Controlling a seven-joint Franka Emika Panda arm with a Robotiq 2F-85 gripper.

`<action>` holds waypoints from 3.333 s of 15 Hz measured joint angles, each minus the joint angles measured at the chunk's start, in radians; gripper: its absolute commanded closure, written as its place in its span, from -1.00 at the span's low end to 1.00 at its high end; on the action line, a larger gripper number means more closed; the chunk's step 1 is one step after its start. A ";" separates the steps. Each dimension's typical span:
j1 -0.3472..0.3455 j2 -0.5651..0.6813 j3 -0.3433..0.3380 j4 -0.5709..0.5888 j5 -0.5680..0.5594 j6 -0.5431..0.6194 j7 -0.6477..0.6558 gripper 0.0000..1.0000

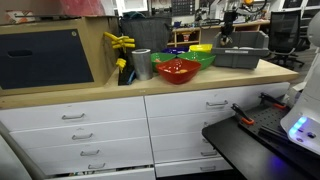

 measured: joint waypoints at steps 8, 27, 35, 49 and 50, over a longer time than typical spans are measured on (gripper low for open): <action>0.047 -0.047 0.001 0.020 0.001 -0.129 0.000 0.92; 0.098 0.063 0.040 0.255 0.255 -0.013 0.003 0.92; 0.095 0.232 0.094 0.255 0.282 0.231 0.003 0.92; 0.075 0.229 0.095 0.261 0.179 0.146 0.141 -1.00; 0.073 0.219 0.094 0.262 0.175 0.104 0.149 -1.00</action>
